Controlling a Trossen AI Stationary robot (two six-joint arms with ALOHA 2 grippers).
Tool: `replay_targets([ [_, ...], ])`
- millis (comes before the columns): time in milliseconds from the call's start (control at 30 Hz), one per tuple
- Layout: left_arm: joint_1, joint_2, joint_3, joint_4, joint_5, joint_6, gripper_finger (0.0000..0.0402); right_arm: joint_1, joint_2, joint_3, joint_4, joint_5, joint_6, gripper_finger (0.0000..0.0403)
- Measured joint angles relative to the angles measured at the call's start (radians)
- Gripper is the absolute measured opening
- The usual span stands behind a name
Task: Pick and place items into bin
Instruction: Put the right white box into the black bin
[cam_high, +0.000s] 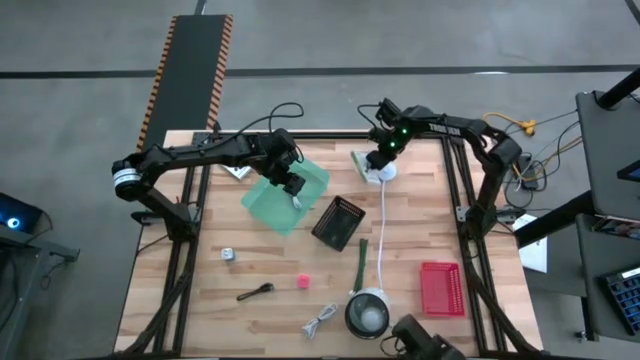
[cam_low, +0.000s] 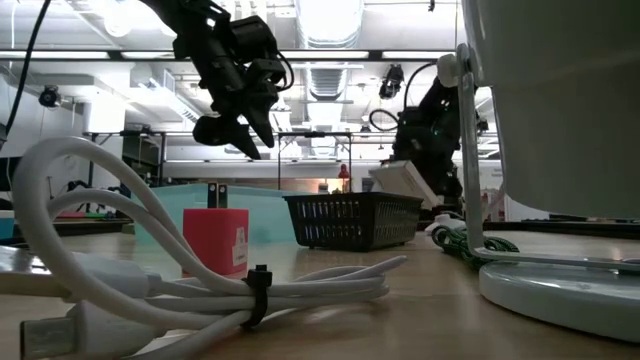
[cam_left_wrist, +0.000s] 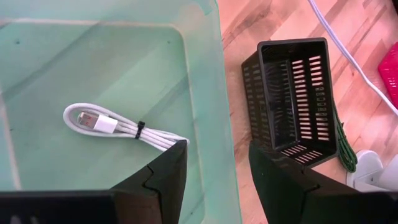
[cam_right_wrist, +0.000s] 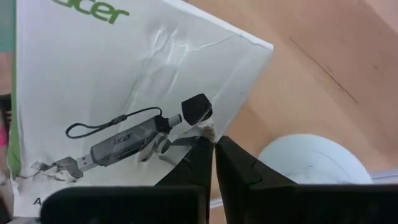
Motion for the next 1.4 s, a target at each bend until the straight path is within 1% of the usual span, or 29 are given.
replay_targets([
  [400,0.0,0.0,0.0,0.022,0.0,-0.001,0.0156,0.0,-0.155,0.002,0.002,-0.008,0.004,0.0008],
  [533,0.0,0.0,0.0,0.116,0.0,-0.001,0.0156,0.001,-0.204,0.002,0.018,-0.001,0.005,0.0008],
  [700,0.0,0.0,0.0,0.322,0.012,-0.018,0.0156,0.001,-0.239,0.001,0.044,0.003,0.017,0.0008],
  [833,0.0,0.0,0.0,0.521,0.015,-0.099,0.0156,0.001,-0.249,-0.001,0.065,0.009,0.021,0.0008],
  [967,0.0,0.013,0.001,0.747,0.016,-0.206,0.0156,0.001,-0.25,-0.002,0.092,0.074,0.02,0.0008],
  [1133,-0.001,0.088,0.001,1.015,0.016,-0.421,0.0156,0.001,-0.25,-0.004,0.145,0.104,0.024,0.0008],
  [1300,-0.001,0.203,0.001,1.144,0.016,-0.698,0.0156,0.003,-0.25,-0.004,0.172,0.109,0.04,0.0008],
  [1400,-0.002,0.259,0.001,1.213,0.027,-0.791,0.0156,0.002,-0.25,-0.004,0.176,0.114,0.041,0.0008],
])
